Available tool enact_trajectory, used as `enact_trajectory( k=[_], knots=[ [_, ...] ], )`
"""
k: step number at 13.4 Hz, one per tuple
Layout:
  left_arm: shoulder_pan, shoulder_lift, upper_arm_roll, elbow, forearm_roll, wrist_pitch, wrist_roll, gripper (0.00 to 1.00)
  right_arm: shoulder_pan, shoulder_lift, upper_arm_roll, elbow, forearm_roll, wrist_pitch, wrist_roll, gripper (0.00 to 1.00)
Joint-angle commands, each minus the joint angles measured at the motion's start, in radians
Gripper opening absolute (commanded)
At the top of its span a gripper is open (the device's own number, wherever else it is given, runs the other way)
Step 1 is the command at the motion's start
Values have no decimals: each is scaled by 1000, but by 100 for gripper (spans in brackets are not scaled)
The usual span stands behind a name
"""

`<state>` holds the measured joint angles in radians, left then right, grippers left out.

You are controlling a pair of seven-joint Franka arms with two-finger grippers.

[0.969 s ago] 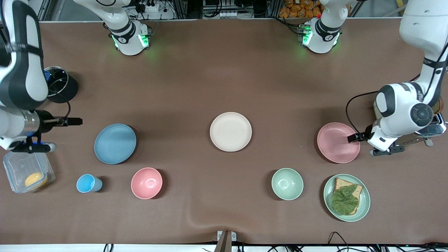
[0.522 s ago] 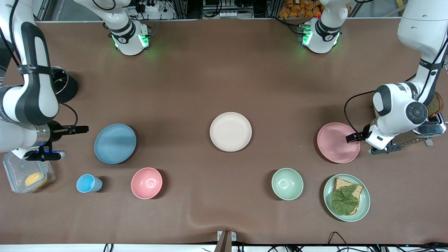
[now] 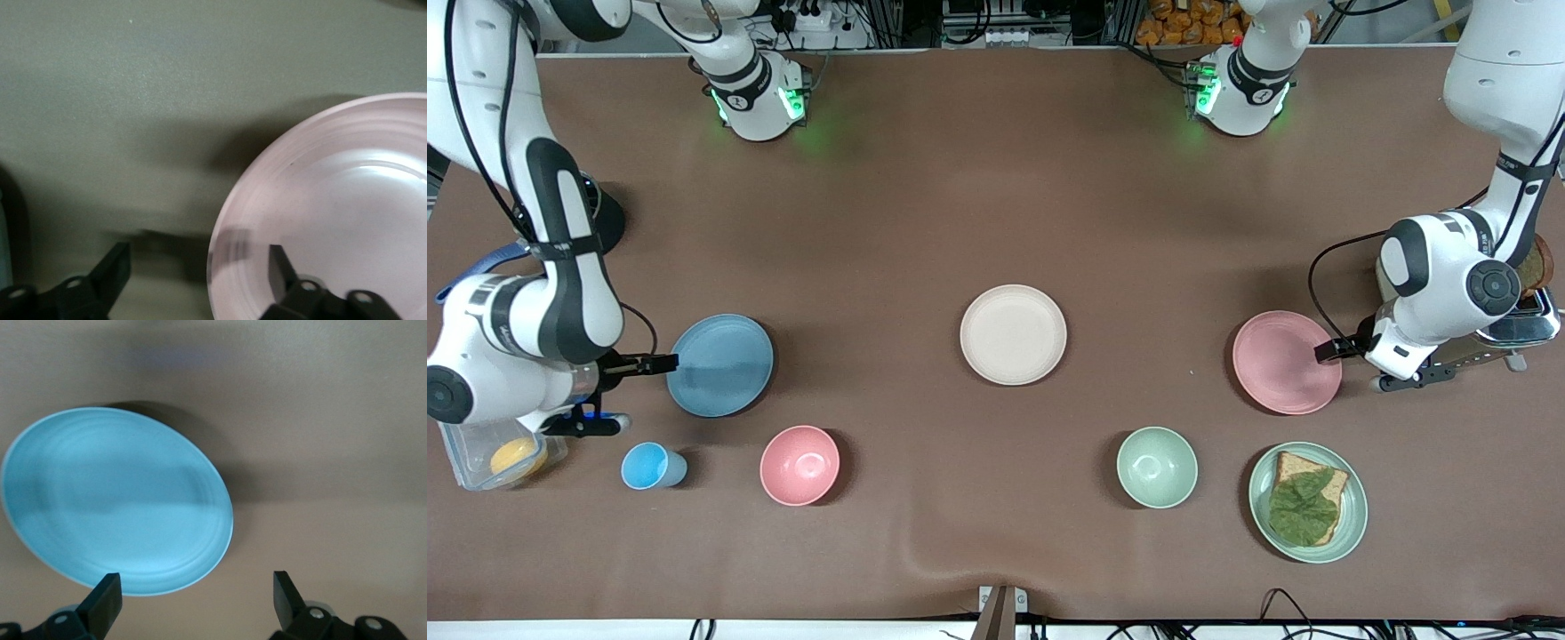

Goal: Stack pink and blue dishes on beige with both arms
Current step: 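Grasp the pink plate with the left gripper while the right gripper grasps the blue plate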

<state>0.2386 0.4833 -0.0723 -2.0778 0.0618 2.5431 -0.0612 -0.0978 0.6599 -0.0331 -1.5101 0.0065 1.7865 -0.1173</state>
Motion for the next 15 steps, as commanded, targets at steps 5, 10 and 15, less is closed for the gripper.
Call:
enact_trajectory(
  k=[5,10,15],
  knots=[
    [2,6,-3,-5,27,22,0,0,-29,33,13,-79,13,132,-22,100],
    [8,-63,-15,-4,29,5,52,0,-34,66,13,-81,67,134,-48,100],
    [8,-224,-165,79,-48,-261,38,0,-49,84,13,-81,99,137,-53,60]
  ],
)
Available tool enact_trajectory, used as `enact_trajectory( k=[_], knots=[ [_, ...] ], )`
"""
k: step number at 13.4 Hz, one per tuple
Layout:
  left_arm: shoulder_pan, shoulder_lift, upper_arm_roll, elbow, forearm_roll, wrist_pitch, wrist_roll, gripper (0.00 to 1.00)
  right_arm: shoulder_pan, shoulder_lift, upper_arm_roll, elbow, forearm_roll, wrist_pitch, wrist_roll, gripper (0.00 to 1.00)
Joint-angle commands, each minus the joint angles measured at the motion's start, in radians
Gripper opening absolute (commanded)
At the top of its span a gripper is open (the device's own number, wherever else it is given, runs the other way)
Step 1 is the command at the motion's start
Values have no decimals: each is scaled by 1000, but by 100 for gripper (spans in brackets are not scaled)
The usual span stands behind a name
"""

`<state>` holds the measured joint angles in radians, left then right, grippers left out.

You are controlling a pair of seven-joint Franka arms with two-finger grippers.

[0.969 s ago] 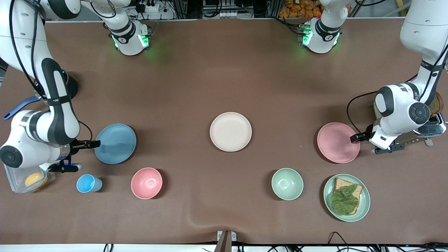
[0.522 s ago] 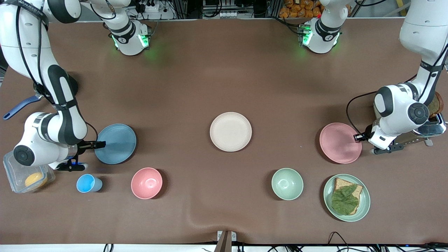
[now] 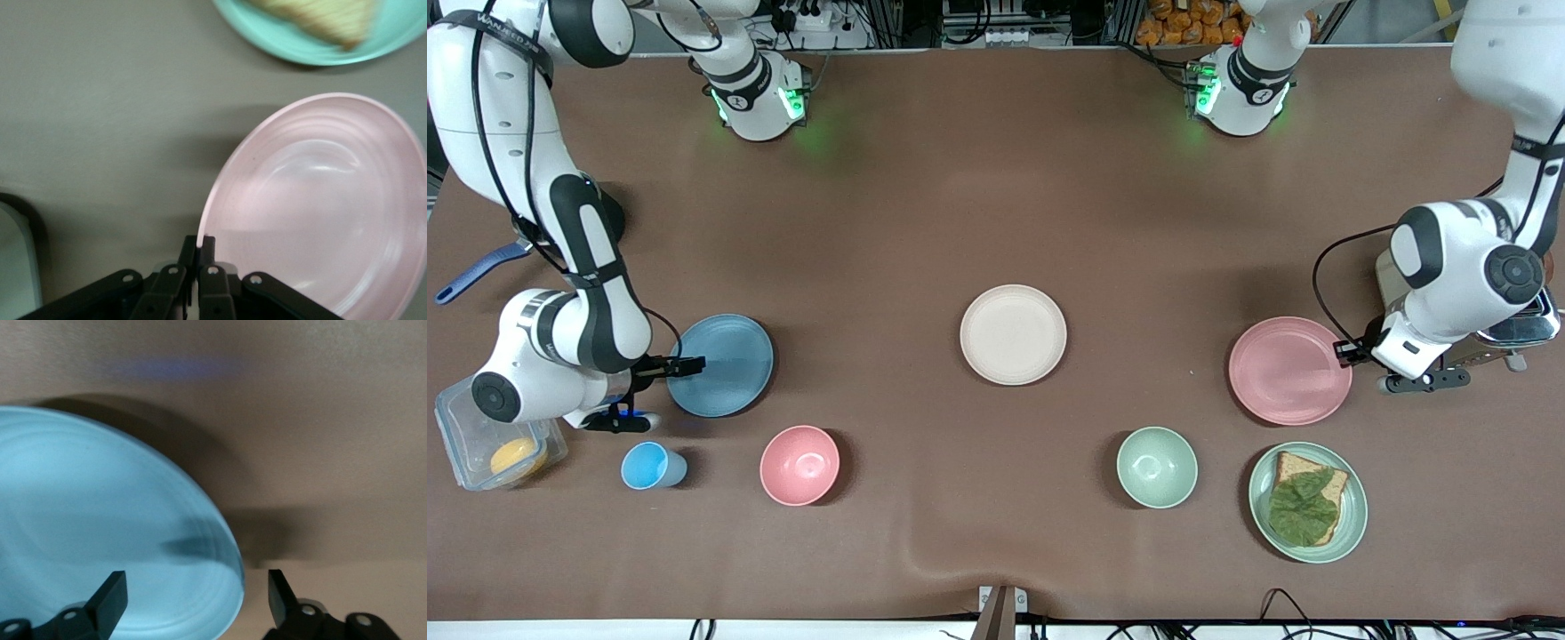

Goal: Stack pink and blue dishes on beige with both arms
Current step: 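Carry the pink plate with the left gripper onto the beige plate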

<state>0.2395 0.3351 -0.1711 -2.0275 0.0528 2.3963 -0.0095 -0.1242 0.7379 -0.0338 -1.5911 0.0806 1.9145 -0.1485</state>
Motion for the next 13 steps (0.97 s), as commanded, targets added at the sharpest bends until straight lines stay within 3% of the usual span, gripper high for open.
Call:
enact_trajectory(
  k=[1,2,3,8,13],
  knots=[
    [4,-85,-97,61,-68,-165,-35,0,-22,6,14,0,25,9,-23,40],
    [0,-83,-125,103,-79,-222,-70,0,-22,6,14,-1,25,9,-45,16],
    [-3,-74,-155,142,-79,-262,-104,0,-26,6,14,-1,25,9,-81,0],
    [-41,4,-347,150,-108,-267,-313,0,-43,6,14,-1,25,11,-166,0],
    [-271,103,-341,151,-76,-109,-634,0,-41,-14,15,10,25,-3,-203,0]
  ],
)
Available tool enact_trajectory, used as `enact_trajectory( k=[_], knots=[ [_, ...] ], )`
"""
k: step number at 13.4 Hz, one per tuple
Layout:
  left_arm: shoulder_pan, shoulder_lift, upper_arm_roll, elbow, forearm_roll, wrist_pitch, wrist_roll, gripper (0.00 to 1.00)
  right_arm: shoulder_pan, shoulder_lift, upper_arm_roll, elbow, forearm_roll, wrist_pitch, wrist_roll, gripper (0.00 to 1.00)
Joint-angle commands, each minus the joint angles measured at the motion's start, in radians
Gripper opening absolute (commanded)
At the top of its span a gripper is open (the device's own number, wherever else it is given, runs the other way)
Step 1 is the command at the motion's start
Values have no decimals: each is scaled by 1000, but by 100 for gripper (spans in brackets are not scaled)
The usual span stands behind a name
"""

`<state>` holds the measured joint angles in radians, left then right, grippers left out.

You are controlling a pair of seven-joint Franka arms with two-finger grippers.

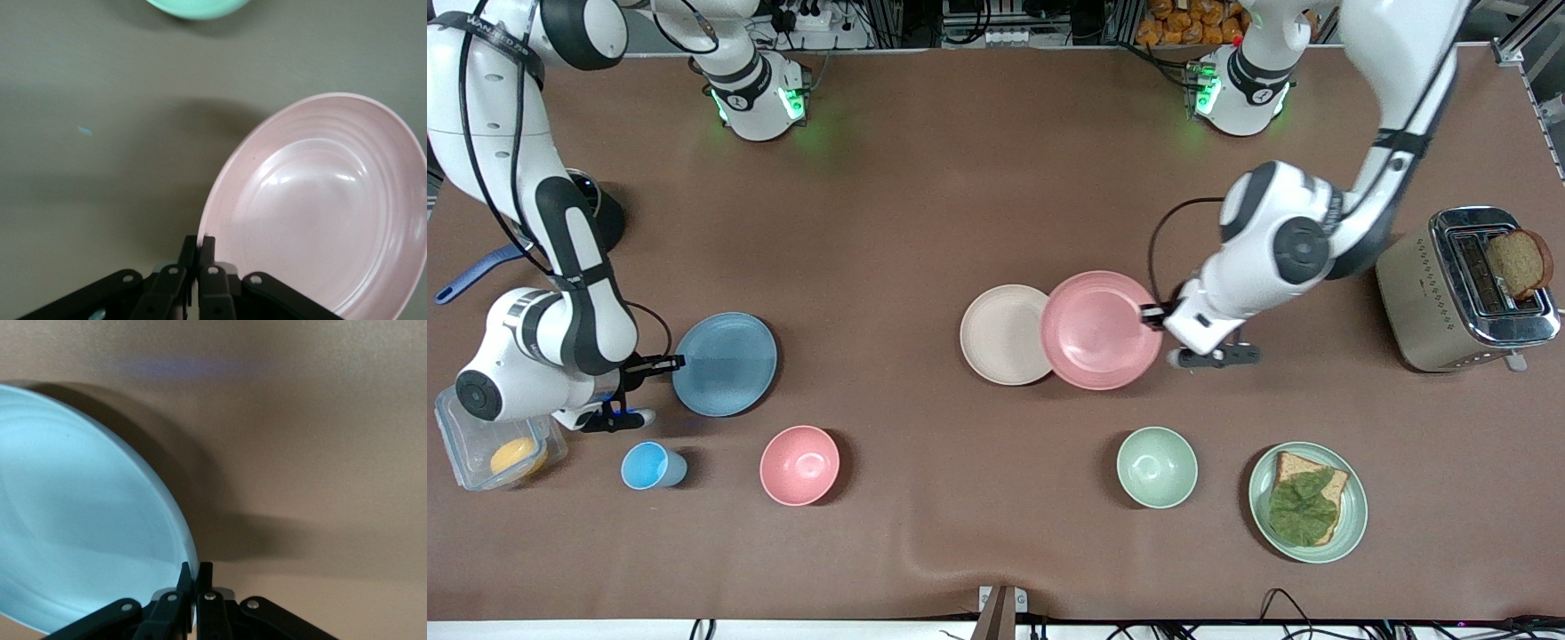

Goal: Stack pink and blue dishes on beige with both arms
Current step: 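Carry the pink plate with the left gripper onto the beige plate, then release the pink plate with the left gripper while the right gripper drags the blue plate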

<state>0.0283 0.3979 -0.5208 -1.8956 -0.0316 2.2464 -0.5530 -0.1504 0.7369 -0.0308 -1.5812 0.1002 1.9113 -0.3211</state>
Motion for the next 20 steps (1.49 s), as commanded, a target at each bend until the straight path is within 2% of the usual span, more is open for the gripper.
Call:
enact_trajectory(
  k=[1,4,6,10,15,20],
  knots=[
    [-92,61,8,15,39,76,-141,0,-15,-22,12,3,6,-6,-41,0],
    [-172,133,8,21,163,143,-302,0,-14,-34,16,39,9,-63,-39,0],
    [-176,151,8,21,219,150,-334,0,-12,-34,16,75,56,-129,-38,0],
    [-177,190,10,24,219,208,-334,0,26,-39,16,84,133,-178,-13,0],
    [-179,222,8,26,226,269,-334,0,61,-50,26,84,159,-196,88,0],
    [-195,229,10,29,225,272,-337,0,124,-70,38,84,188,-198,204,0]
  ],
)
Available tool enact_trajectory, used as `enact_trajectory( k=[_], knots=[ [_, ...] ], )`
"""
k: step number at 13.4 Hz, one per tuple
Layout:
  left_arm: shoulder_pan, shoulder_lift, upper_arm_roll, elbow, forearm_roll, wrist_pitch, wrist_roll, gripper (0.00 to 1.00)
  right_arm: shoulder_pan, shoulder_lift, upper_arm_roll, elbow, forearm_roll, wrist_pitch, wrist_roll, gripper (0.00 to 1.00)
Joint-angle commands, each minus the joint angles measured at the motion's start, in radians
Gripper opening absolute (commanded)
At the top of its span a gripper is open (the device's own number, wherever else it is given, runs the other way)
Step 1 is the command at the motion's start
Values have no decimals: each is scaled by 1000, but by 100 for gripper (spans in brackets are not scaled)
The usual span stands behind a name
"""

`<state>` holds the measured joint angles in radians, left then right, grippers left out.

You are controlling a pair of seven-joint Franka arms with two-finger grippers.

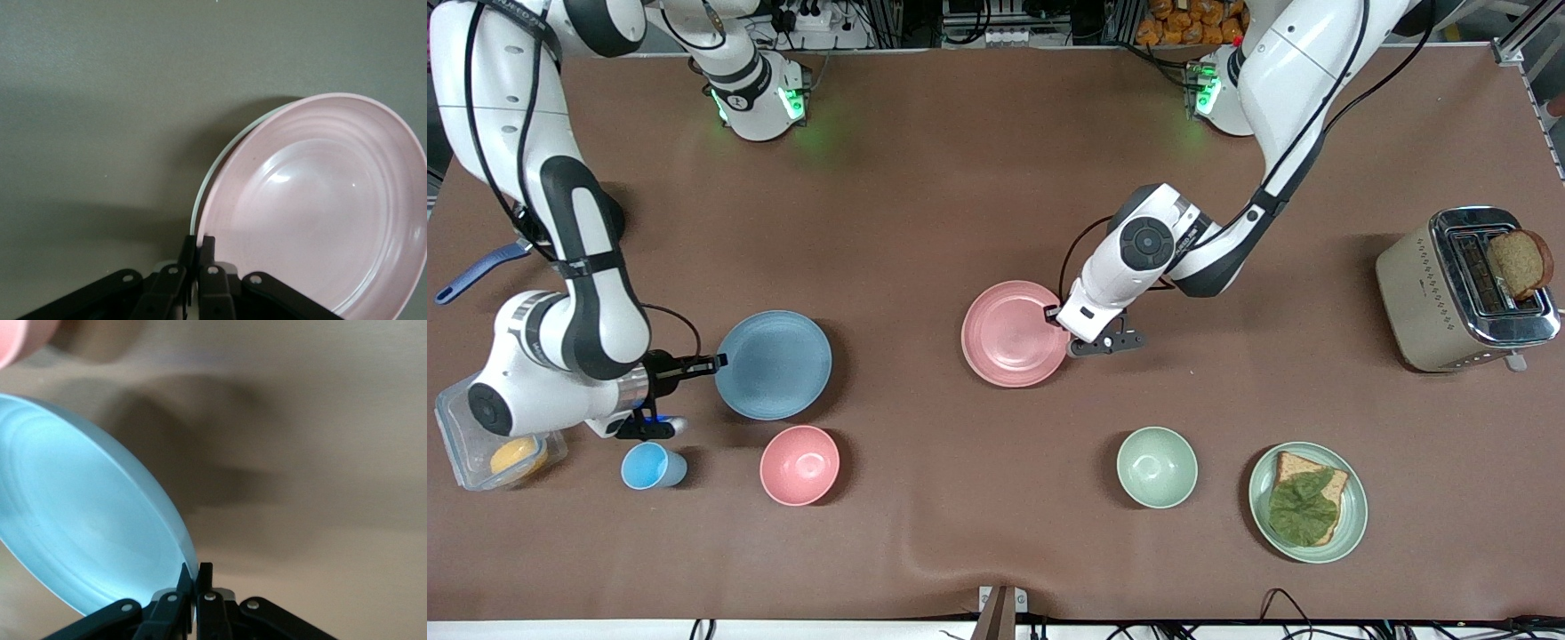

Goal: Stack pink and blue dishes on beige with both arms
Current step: 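Release the pink plate with the left gripper while the right gripper drags the blue plate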

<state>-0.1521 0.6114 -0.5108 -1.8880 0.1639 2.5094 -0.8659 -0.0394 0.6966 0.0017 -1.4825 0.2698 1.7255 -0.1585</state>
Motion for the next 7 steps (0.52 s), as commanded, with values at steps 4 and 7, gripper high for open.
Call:
enact_trajectory(
  k=[4,7],
  knots=[
    [-14,22,2,21,31,9,-31,100,29,-32,8,-15,19,-14,57,0],
    [-3,-10,2,35,31,-1,-34,100,32,-32,6,-16,60,-15,60,0]
  ],
)
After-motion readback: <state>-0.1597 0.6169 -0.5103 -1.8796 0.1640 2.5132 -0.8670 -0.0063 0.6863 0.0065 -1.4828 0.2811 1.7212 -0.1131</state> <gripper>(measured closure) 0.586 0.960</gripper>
